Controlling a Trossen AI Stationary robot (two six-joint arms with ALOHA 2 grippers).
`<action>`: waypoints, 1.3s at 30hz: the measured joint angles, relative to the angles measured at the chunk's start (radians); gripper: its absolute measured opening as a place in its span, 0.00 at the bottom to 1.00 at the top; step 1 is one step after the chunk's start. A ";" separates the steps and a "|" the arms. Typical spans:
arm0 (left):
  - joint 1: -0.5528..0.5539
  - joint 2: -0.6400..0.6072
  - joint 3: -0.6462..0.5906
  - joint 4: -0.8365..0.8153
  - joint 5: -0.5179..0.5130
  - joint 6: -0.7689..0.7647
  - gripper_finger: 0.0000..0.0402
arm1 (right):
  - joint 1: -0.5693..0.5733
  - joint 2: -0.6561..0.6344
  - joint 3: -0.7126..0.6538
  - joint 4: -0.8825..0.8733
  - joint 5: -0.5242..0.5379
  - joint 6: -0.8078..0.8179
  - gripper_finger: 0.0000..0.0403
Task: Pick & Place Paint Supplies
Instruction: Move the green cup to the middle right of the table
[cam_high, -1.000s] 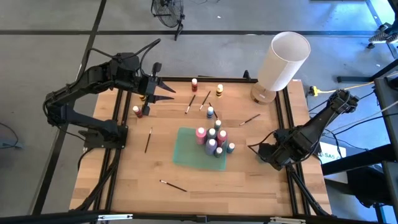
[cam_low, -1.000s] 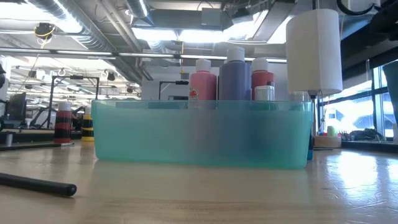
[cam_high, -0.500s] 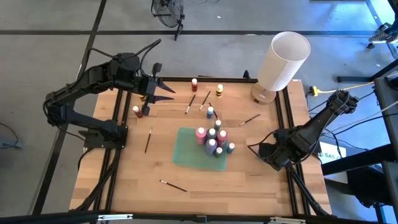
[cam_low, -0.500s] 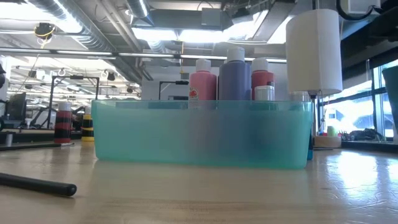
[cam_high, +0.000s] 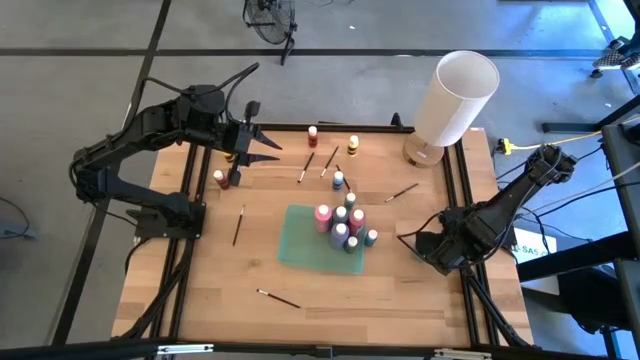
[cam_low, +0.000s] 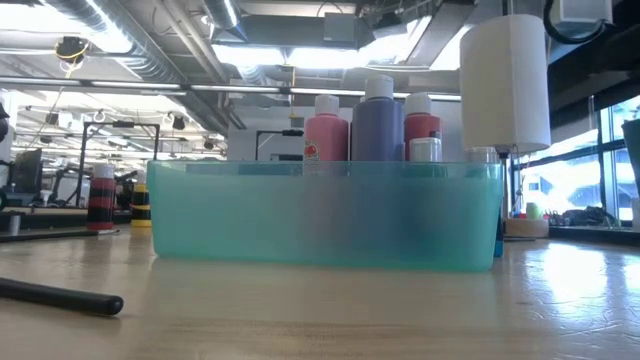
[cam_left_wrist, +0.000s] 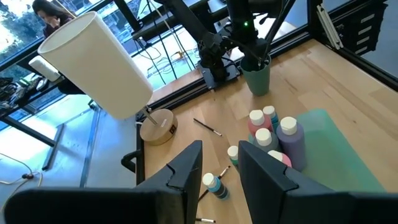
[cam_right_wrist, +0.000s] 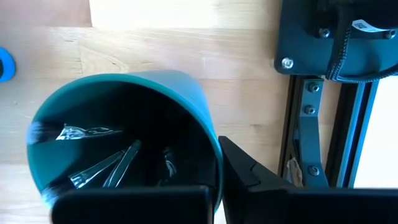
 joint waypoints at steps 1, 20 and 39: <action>0.000 0.000 0.000 0.001 0.000 0.000 0.24 | 0.000 0.000 0.000 0.001 0.001 -0.001 0.01; 0.000 0.000 0.000 0.002 0.000 0.000 0.24 | 0.000 0.000 -0.003 0.034 0.000 -0.034 0.07; 0.000 0.000 0.000 0.001 0.018 0.017 0.24 | 0.000 0.000 -0.003 0.032 -0.011 -0.031 0.17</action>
